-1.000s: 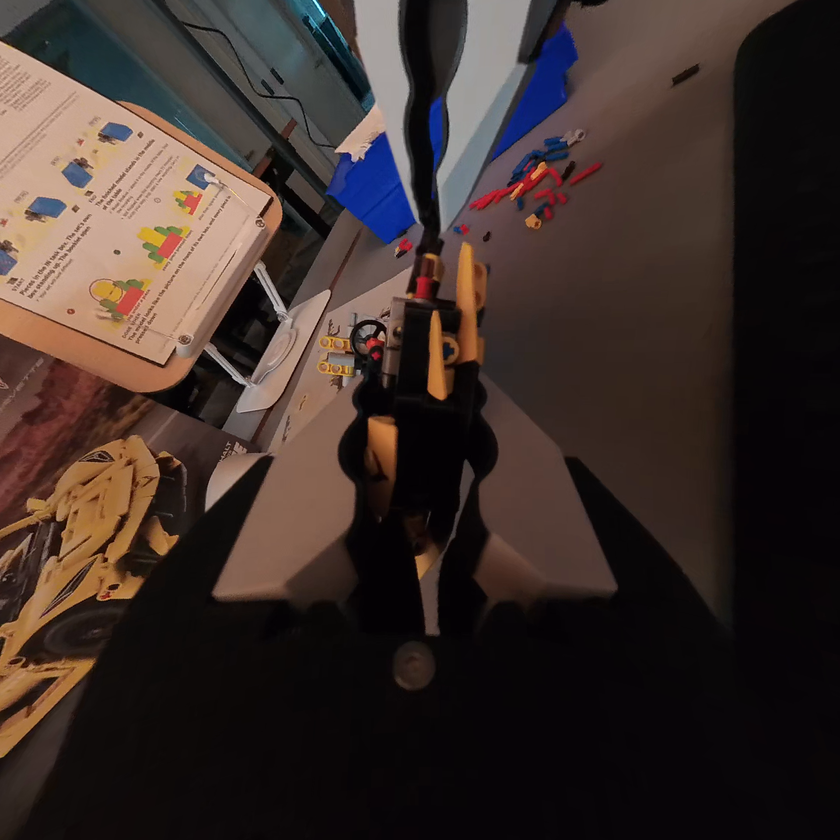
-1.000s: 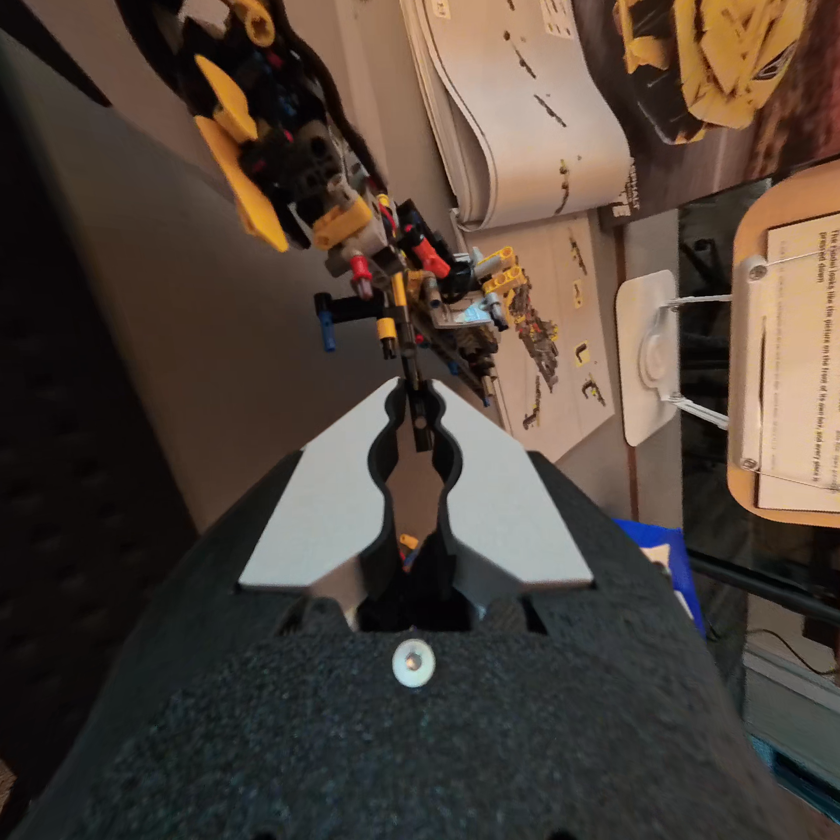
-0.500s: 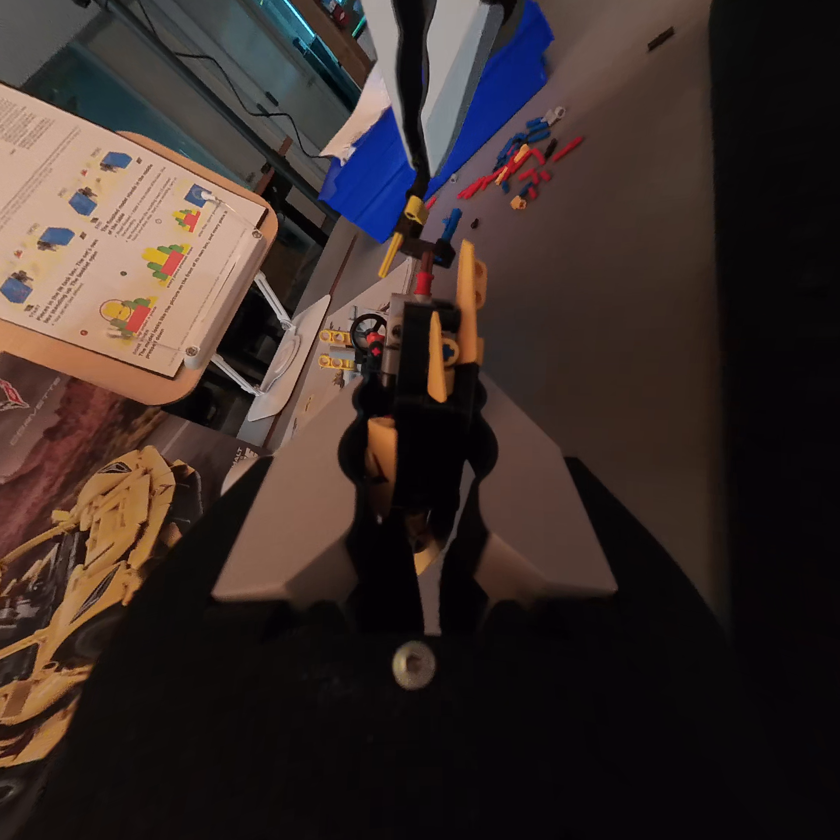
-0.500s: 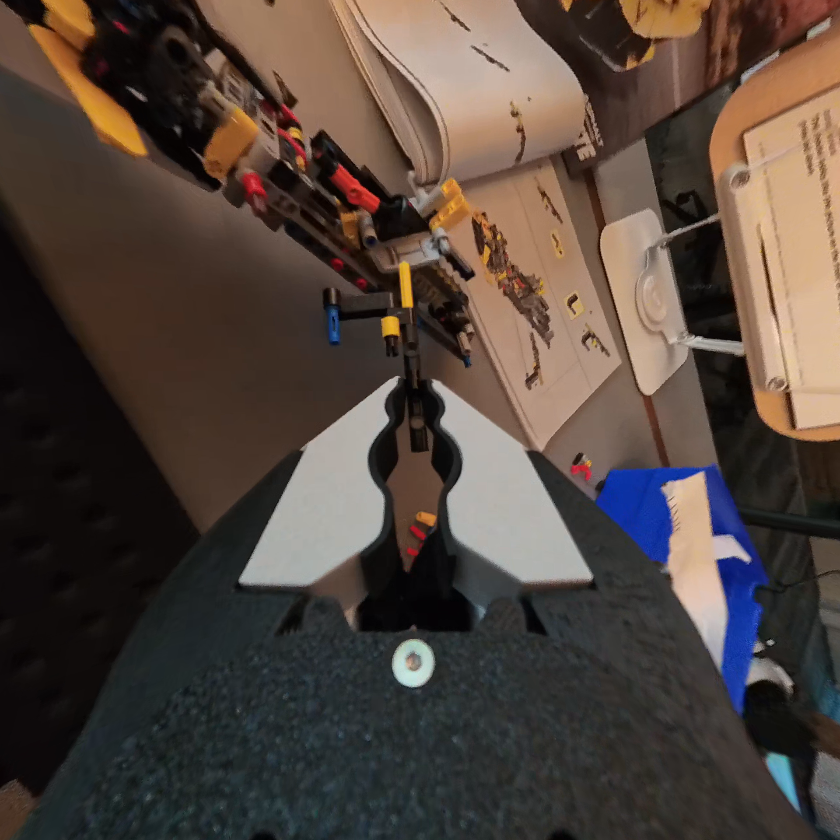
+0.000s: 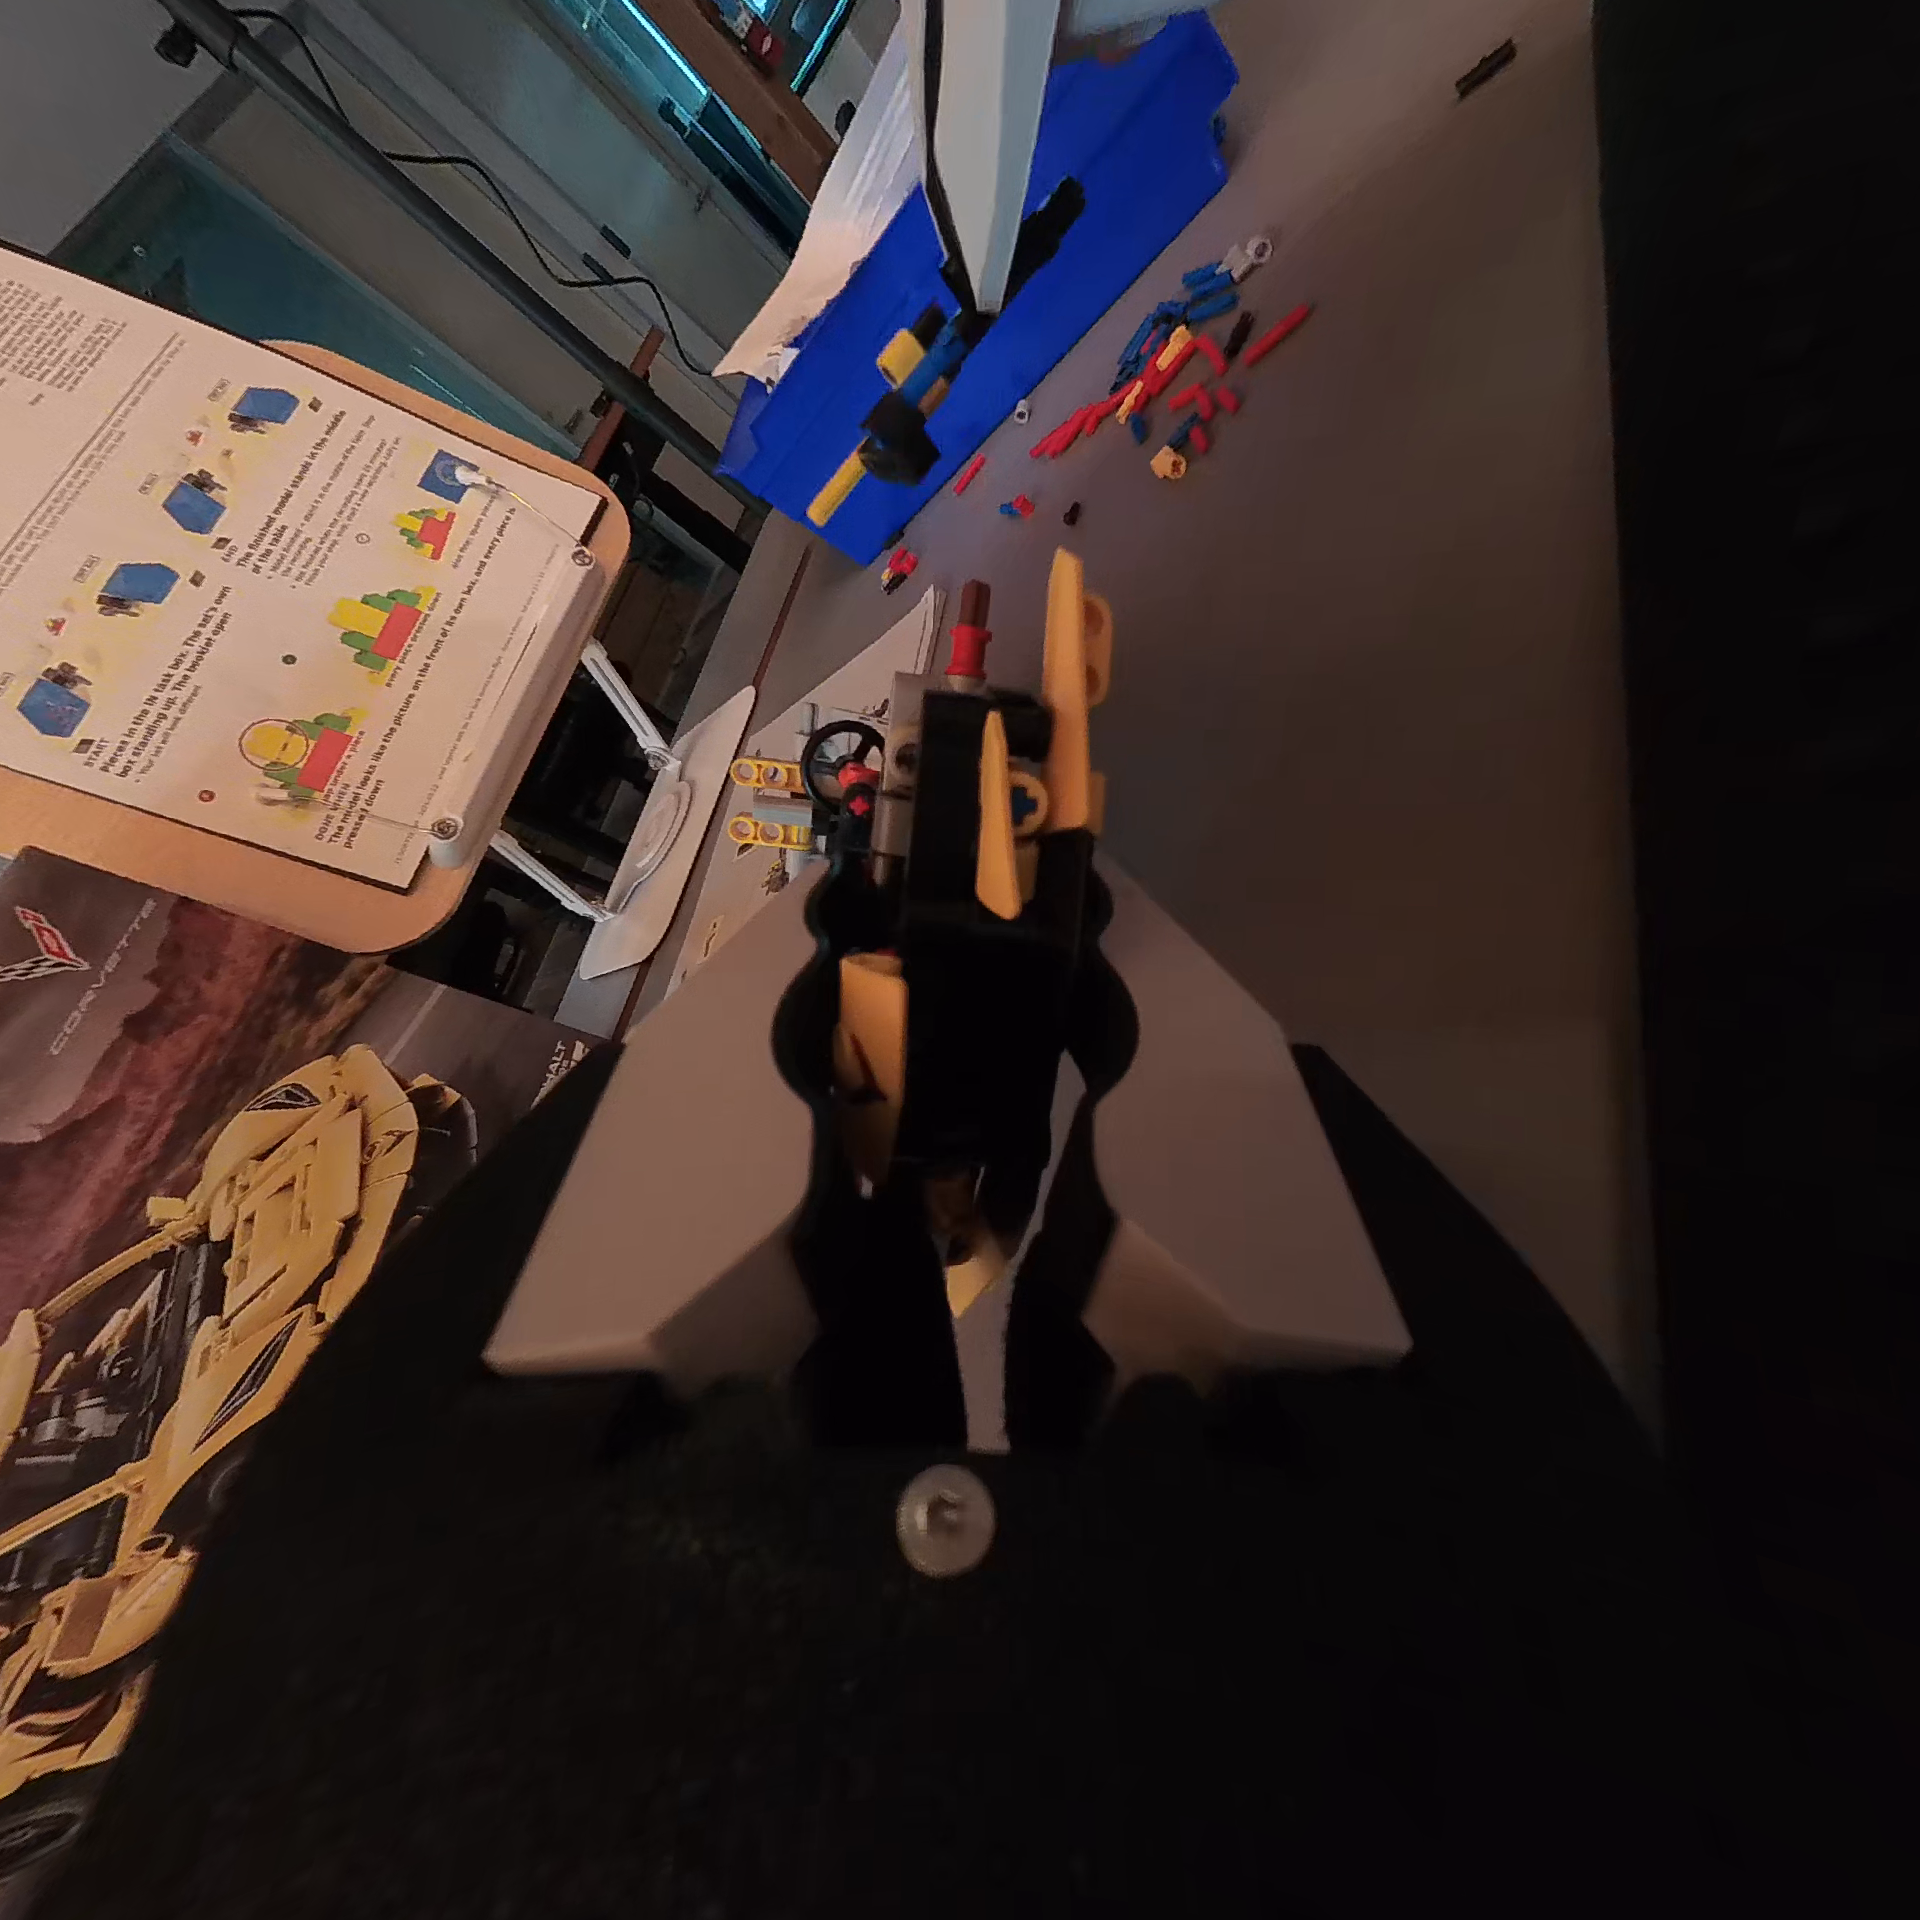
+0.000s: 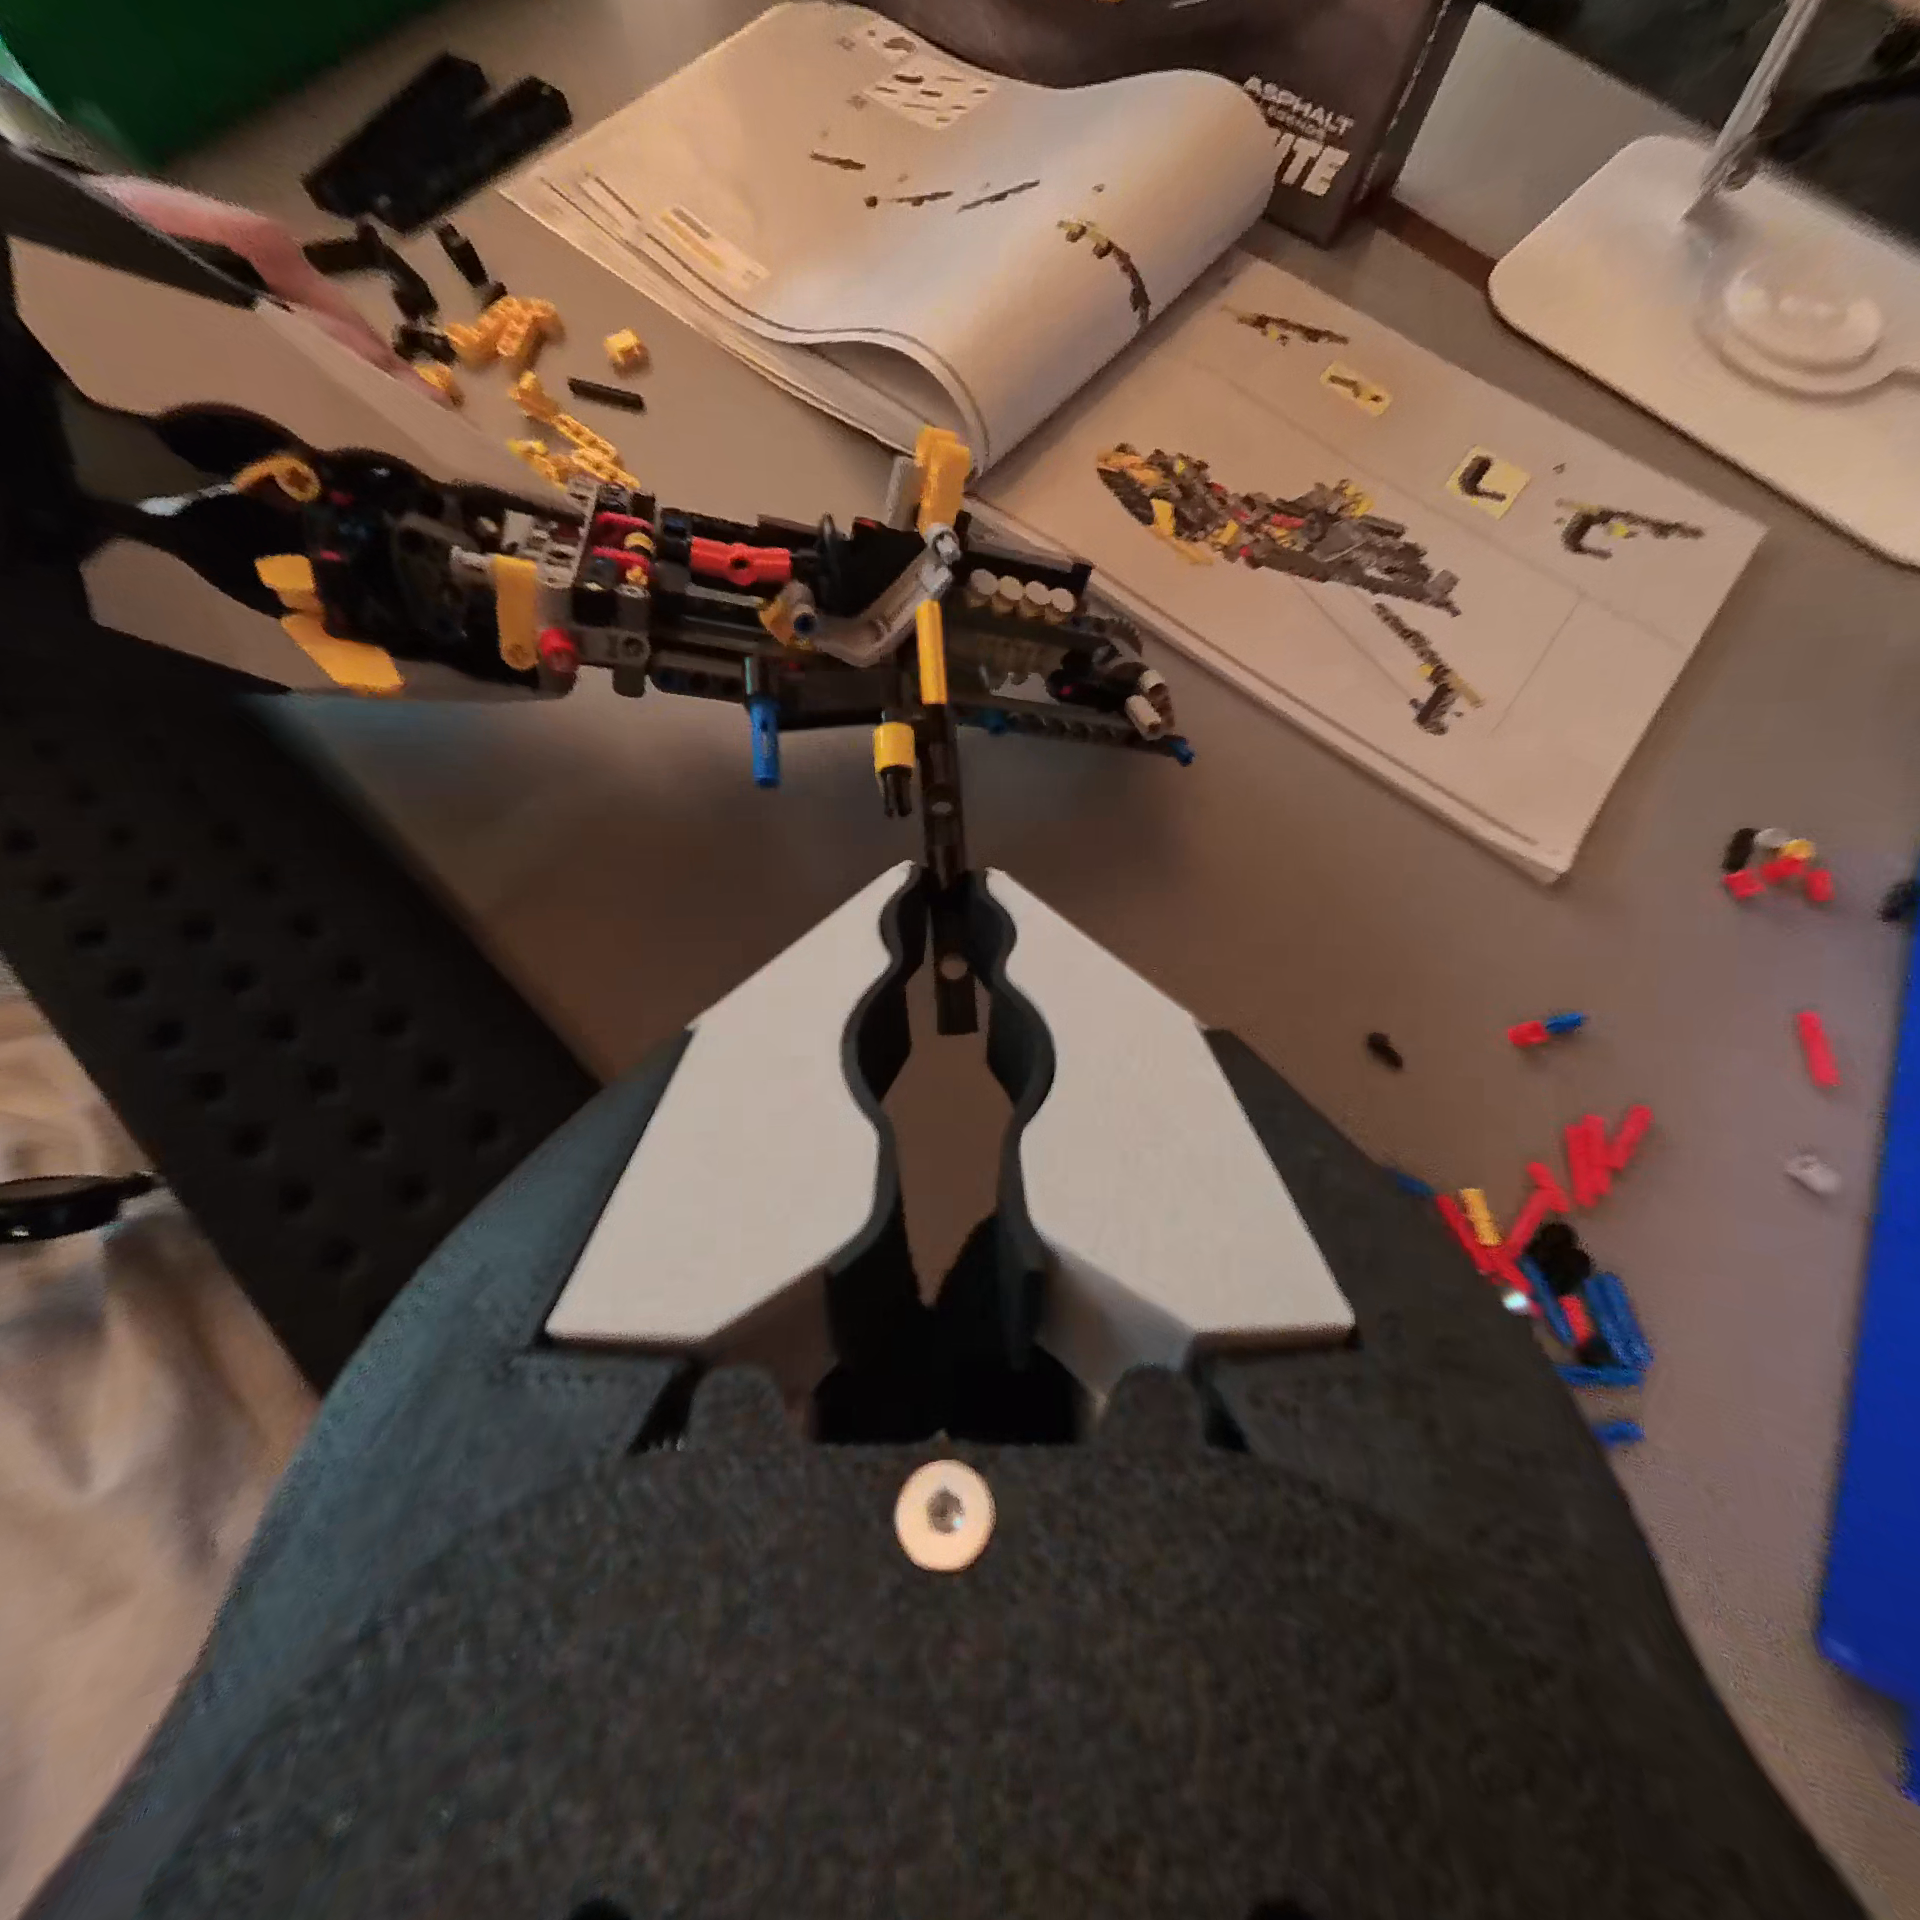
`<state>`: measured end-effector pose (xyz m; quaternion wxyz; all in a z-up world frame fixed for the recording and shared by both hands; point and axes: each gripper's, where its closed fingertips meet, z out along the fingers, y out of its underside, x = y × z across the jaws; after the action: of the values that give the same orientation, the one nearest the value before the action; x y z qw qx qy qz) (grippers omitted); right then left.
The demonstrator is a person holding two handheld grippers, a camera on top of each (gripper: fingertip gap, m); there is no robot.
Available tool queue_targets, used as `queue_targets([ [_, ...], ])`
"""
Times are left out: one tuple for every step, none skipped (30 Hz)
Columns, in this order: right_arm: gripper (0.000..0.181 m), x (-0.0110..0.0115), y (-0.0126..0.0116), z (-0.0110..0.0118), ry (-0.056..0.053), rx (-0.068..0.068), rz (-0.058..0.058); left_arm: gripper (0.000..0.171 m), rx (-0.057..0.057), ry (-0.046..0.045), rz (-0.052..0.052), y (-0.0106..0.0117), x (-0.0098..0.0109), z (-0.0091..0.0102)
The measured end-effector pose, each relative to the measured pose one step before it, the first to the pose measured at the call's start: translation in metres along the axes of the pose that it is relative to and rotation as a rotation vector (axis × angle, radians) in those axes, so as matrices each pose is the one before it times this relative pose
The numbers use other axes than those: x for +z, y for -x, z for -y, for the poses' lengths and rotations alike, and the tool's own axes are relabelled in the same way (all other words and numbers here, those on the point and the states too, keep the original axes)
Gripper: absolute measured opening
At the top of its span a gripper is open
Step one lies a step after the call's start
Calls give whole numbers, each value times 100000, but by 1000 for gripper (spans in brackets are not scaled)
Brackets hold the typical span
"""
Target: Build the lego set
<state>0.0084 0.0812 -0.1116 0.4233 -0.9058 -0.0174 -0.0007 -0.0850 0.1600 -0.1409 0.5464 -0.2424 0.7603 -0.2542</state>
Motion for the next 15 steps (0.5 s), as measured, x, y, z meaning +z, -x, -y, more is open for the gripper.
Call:
queue_targets([
  [6, 109, 214, 89, -411, 1735, 2323, 35, 335, 104, 93, -14, -2, -19],
  [6, 118, 226, 140, -598, 755, 1982, 35, 70, 38, -40, -23, -7, 2],
  [6, 89, 168, 207, -982, -190, 1160, 35, -14, -52, -84, -36, 1, 1],
  [6, 79, 114, 245, -1172, -1256, 365, 35, 108, -17, -62, -22, 9, -17],
  [7, 112, 152, 182, -912, -2480, 203, 35, 113, -27, -56, -34, -6, -24],
  [7, 159, 131, 115, -663, -2999, -85, 34, 14, -66, -189, -57, 6, -17],
  [7, 224, -23, 12, -371, -2677, -1042, 35, 273, -78, -76, -87, -3, -42],
  [7, 253, -178, -68, -127, -2208, -1699, 35, 987, 34, 91, -116, 3, -93],
  [7, 254, -189, -56, -491, -2344, -1590, 35, 2188, 87, 170, -198, 14, -127],
  [7, 228, -197, -7, -1083, -2359, -1523, 35, 4203, 313, 310, -326, 46, -187],
  [7, 215, -341, -18, -973, -3531, -2741, 35, 6161, 573, 442, -447, 82, -268],
  [7, 260, -490, -188, -188, -5691, -4166, 35, 6769, 899, 857, -459, 110, -310],
  [7, 346, -430, -374, 532, -6967, -4214, 35, 6583, 1736, 1076, -406, 143, -351],
  [7, 417, -237, -416, 686, -7348, -3367, 35, 5855, 3027, 509, -414, 161, -481],
  [7, 454, -108, -386, 184, -6610, -2947, 35, 5087, 2062, 460, -380, 176, -416],
])
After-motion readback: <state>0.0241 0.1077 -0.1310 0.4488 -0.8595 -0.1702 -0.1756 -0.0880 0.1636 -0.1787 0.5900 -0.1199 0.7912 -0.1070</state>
